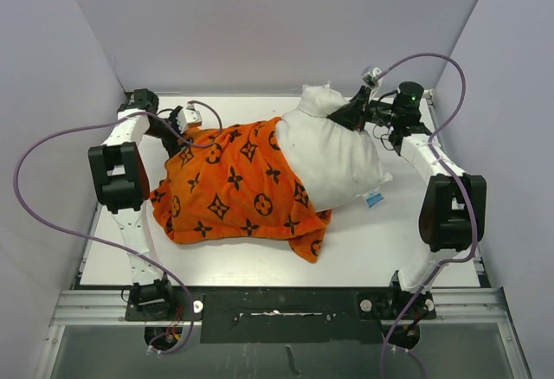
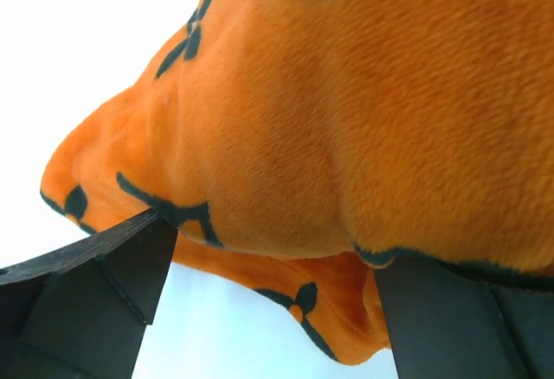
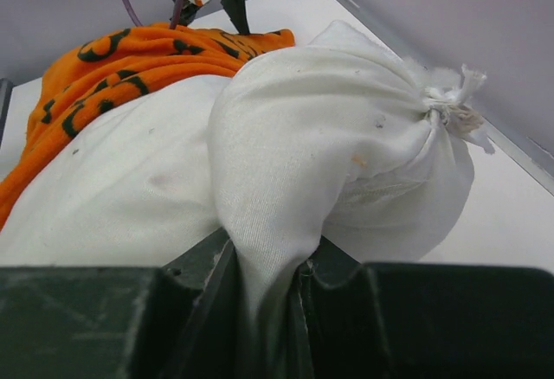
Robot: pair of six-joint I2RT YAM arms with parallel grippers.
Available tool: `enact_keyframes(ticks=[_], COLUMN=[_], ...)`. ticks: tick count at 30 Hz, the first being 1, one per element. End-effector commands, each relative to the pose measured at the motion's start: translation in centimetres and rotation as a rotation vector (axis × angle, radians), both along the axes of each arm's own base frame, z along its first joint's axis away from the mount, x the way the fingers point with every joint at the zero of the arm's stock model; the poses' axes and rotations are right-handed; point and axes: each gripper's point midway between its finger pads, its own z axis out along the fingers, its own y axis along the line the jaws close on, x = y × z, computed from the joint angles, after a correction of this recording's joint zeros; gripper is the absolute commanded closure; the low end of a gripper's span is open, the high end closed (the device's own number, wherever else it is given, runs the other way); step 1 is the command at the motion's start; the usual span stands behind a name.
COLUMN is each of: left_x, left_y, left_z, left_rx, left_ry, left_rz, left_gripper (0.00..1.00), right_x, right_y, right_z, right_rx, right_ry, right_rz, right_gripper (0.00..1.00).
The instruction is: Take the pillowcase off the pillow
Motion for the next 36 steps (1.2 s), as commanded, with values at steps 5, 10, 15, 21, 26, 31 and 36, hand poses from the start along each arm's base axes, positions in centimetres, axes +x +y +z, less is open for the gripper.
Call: enact_keyframes(ticks=[5,10,15,21,26,31,36], left_x=[-2.0,-1.9,-3.0,-4.9,-6.8,-8.9,-10.9], left_y=[-3.0,1.4,5.8,11.1,14.4,17.7,21.5], left_z=[1.4,3.5,5.8,6.4,6.5,6.7,7.2], left_rx=[-0.068,-0.040,-0.009,0.025,0.054,0.072,0.099], left_ry=[0.101,0.032,-0.048,-0.035,-0.021,-0.028,-0.052], left_rz=[-0.091,0.075,0.218,0.354,0.427,0.487,0.532], left_gripper=[0.83,1.00,1.00,1.00,1.00,1.00,1.00], right_x=[0.4,2.1,3.1,3.0,2.2,2.1,2.4], right_y=[0.9,-1.4,-5.9,-11.5,-18.8,-23.8,-26.1], right_z=[4.9,4.0,4.9,7.0,8.8,8.3,6.4], right_rx=[0.069,0.050,0.115,0.157,0.257,0.304,0.276], right_ry=[-0.081,-0.005,0.012,-0.025,-0.001,0.069,0.140], right_rz=[-0.005,-0.193,-0.409,-0.635,-0.866,-1.086,-1.223], right_gripper=[1.00,1.00,1.00,1.00,1.00,1.00,1.00])
